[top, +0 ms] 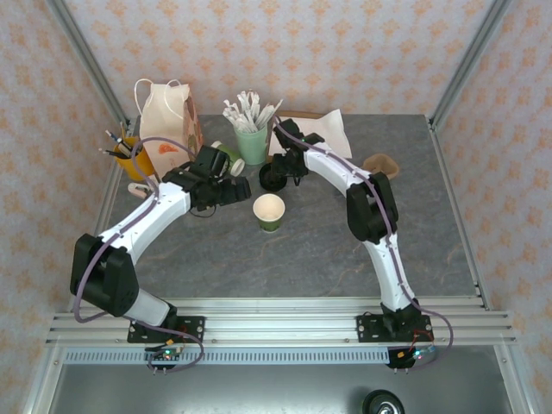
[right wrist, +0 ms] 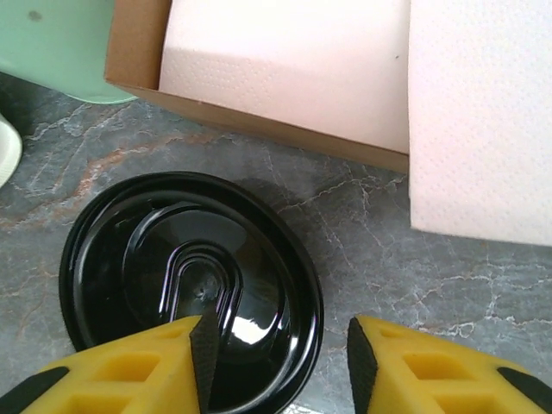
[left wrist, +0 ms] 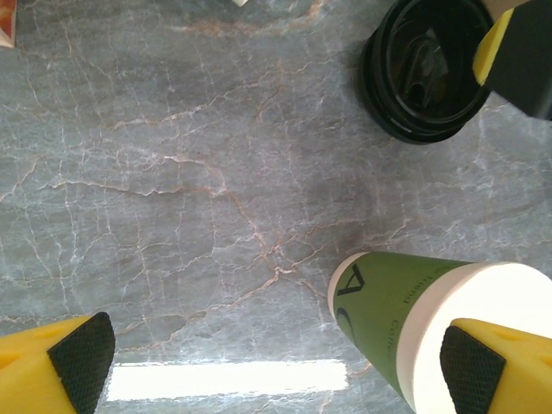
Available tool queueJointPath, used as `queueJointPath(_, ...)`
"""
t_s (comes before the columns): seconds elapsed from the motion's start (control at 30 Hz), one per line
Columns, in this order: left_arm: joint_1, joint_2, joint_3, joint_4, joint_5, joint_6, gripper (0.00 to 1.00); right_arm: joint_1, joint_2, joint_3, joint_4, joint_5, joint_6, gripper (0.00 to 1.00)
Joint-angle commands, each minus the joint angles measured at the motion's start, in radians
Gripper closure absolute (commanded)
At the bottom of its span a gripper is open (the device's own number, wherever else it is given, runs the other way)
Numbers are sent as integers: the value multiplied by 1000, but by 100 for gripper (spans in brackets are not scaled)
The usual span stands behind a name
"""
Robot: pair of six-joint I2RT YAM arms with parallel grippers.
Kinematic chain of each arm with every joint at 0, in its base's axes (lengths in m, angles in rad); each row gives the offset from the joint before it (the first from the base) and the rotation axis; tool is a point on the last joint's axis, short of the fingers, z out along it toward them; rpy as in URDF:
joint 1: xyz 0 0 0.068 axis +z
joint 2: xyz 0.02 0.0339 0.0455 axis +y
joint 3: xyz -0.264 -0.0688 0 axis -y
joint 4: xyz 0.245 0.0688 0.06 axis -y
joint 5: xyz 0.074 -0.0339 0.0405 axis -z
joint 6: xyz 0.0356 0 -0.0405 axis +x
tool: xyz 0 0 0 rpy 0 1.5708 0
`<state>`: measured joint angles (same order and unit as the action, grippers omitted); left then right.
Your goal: Pack the takeout coffee
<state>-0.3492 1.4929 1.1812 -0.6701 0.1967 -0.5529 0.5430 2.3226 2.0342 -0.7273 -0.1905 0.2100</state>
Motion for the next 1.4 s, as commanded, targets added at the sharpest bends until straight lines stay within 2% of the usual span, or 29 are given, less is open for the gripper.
queueJointPath(0.0,-5,19,33,-44,-34,-12,0,-2,32,54,-36,51,-17,57)
queueJointPath(0.23,-5,29,35,-54,-36,-10,0,-1,72,90,-43,57,-13,63)
queueJointPath(0.6,-5,28,29,-57,-31,-6,0,-1,69,93,-38,64,-15,87)
queueJointPath(0.83,-5,12,28,-45,-11,12,0,0,16,84,-35,86,-11,97)
queueJointPath(1.07,-5,-20,40,56,68,69,0,8,-101,21,1,95,-2,99)
queueJointPath(1.37,-5,95,181,109,163,141,5,48,-224,-74,42,90,25,99)
